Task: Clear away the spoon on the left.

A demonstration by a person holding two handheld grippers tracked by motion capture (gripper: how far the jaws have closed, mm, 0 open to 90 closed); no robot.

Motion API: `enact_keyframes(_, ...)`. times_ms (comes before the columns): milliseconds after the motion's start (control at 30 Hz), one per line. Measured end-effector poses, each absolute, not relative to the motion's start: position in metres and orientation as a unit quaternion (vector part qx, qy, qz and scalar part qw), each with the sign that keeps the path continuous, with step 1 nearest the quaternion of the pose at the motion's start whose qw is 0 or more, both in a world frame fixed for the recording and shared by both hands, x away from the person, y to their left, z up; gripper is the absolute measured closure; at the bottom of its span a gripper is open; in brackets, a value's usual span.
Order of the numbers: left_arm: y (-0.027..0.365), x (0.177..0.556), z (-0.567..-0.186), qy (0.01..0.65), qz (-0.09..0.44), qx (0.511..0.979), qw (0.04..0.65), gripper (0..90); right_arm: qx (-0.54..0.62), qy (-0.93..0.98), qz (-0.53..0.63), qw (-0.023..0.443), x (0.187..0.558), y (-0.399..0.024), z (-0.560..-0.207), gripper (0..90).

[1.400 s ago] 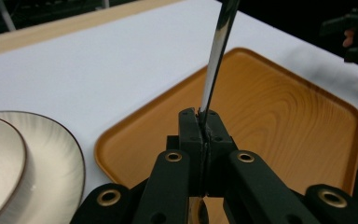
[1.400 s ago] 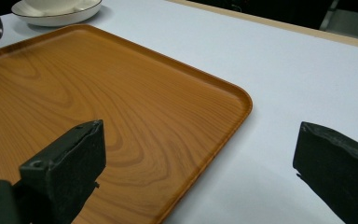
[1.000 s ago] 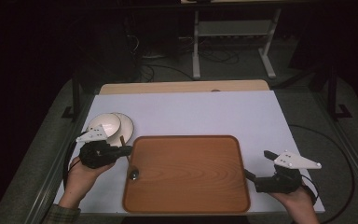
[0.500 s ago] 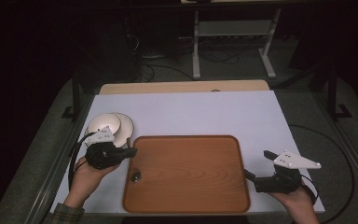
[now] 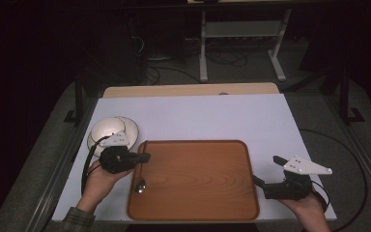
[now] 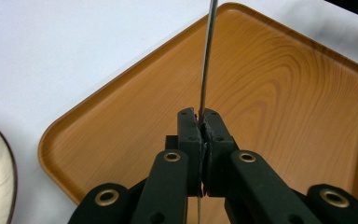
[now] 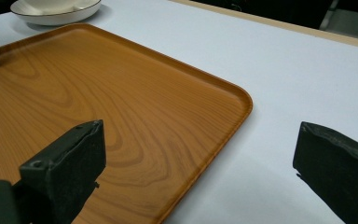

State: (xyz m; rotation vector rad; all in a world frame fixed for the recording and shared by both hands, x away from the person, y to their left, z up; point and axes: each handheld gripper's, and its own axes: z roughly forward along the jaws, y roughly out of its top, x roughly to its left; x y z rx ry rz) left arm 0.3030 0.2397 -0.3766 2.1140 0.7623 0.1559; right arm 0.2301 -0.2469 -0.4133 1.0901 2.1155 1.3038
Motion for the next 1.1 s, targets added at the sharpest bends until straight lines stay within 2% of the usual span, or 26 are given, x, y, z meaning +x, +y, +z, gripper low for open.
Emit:
enact_keyframes(633, 0.219, 0.32, -0.406, 0.304, 0.039, 0.856, 0.416, 86.3, 0.392, 0.762, 0.47, 0.211, 0.231, -0.247, -0.414, 1.8)
enact_keyframes(867, 0.202, 0.321, -0.426, 0.293, 0.019, 0.874, 0.387, 86.3, 0.391, 0.763, 0.469, 0.212, 0.231, -0.246, -0.414, 1.8)
enact_keyframes(1100, 0.191, 0.319, -0.433, 0.274, 0.025, 0.894, 0.354, 85.9, 0.39, 0.763, 0.469, 0.212, 0.231, -0.246, -0.414, 1.8)
